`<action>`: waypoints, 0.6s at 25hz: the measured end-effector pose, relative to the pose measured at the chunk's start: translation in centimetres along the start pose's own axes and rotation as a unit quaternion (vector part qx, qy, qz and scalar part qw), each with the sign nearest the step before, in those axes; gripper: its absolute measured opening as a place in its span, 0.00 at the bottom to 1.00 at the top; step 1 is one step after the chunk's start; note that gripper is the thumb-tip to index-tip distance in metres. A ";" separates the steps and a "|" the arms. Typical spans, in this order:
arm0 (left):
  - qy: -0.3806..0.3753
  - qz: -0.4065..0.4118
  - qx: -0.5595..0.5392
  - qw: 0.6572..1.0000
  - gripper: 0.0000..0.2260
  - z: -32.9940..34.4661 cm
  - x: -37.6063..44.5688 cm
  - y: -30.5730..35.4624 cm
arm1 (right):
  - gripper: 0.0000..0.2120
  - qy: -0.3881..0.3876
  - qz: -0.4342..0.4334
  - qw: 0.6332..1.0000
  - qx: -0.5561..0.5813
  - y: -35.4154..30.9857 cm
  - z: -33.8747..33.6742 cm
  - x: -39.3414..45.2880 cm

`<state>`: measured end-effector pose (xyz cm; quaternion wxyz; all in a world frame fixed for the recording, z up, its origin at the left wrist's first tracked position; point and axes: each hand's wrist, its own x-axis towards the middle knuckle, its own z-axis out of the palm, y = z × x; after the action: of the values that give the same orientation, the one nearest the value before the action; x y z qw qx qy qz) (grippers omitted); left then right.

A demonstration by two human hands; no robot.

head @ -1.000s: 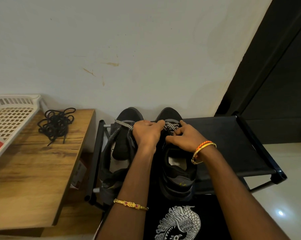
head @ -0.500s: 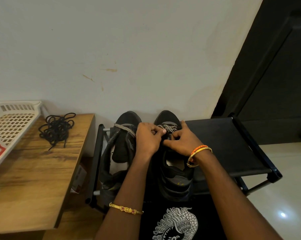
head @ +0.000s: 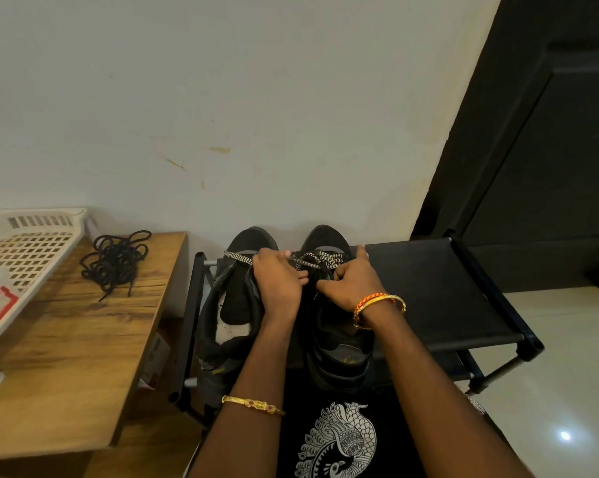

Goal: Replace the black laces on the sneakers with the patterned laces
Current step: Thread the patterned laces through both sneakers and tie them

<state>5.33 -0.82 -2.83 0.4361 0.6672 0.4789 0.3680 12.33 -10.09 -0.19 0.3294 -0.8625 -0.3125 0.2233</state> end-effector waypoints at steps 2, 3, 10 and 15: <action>0.032 0.008 -0.030 0.999 0.06 -1.4 -0.1 0.9 | 0.17 0.005 -0.002 1.000 0.000 -0.1 -0.2 -0.4; 0.058 0.028 -0.044 0.997 0.06 -2.4 -0.3 1.7 | 0.18 0.006 -0.002 1.000 0.000 -0.1 -0.3 -0.6; 0.320 0.008 -0.038 0.947 0.10 -11.7 1.7 2.7 | 0.16 -0.011 0.007 1.000 -0.005 0.3 -0.8 -1.3; 0.246 -0.031 0.171 0.954 0.15 -10.4 0.8 2.3 | 0.10 0.038 -0.015 0.991 0.125 0.5 -1.5 -0.9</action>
<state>-3.13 1.98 3.05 0.1957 0.6057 0.6470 0.4198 12.77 -11.67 0.62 0.4499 -0.8175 -0.2825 0.2225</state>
